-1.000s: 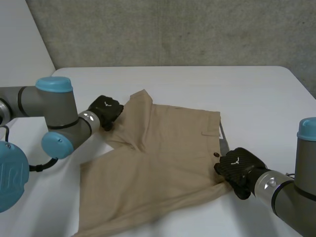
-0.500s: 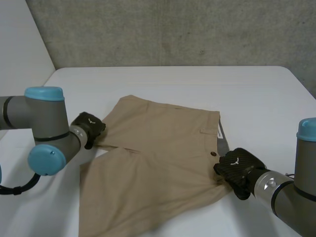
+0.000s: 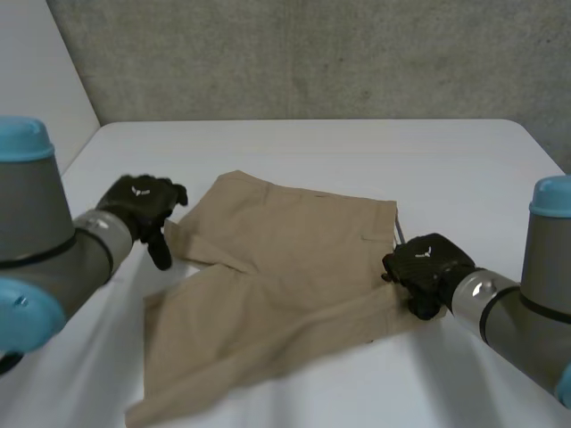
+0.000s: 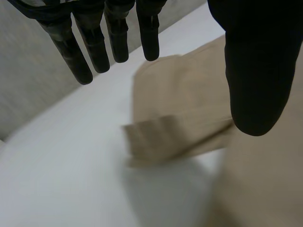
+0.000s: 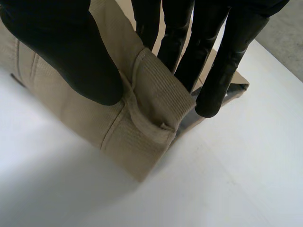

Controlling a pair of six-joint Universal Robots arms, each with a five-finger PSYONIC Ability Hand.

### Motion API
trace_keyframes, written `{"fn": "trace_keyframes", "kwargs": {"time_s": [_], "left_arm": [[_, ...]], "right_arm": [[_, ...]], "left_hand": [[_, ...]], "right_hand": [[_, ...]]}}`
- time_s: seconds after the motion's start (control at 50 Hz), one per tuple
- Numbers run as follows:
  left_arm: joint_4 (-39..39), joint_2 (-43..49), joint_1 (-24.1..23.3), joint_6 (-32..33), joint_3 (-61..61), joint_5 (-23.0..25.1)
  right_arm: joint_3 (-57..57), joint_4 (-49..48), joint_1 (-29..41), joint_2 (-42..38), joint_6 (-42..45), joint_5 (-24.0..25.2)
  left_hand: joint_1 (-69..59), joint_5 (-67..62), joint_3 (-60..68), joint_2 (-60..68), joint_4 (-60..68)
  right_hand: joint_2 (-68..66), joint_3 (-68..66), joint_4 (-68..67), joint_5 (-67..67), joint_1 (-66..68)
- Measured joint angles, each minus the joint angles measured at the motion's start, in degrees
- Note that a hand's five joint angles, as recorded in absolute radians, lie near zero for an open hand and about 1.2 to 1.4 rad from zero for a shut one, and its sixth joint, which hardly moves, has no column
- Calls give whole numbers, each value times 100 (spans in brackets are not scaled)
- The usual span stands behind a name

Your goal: Fold the shorts.

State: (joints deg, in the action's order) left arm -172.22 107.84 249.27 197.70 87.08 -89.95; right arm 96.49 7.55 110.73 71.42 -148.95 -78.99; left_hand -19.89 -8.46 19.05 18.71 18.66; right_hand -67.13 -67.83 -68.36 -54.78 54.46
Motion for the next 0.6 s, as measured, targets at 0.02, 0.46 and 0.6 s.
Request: {"fn": "trace_keyframes", "kwargs": {"time_s": [0.02,0.46,0.6], "left_arm": [[41,-71,-32,-156,89,5],[953,-423,-558,-1423,1662,23],[1061,-468,-591,-1389,1681,24]], "right_arm": [[-55,3,1,-46,-48,-3],[-124,0,-48,-204,-178,38],[-106,-12,-52,-194,-167,32]], "left_hand": [[0,0,0,0,0],[-408,-523,453,506,493],[-3256,-3065,3014,3184,3071]], "right_hand": [[0,0,0,0,0],[0,0,0,0,0],[0,0,0,0,0]]}}
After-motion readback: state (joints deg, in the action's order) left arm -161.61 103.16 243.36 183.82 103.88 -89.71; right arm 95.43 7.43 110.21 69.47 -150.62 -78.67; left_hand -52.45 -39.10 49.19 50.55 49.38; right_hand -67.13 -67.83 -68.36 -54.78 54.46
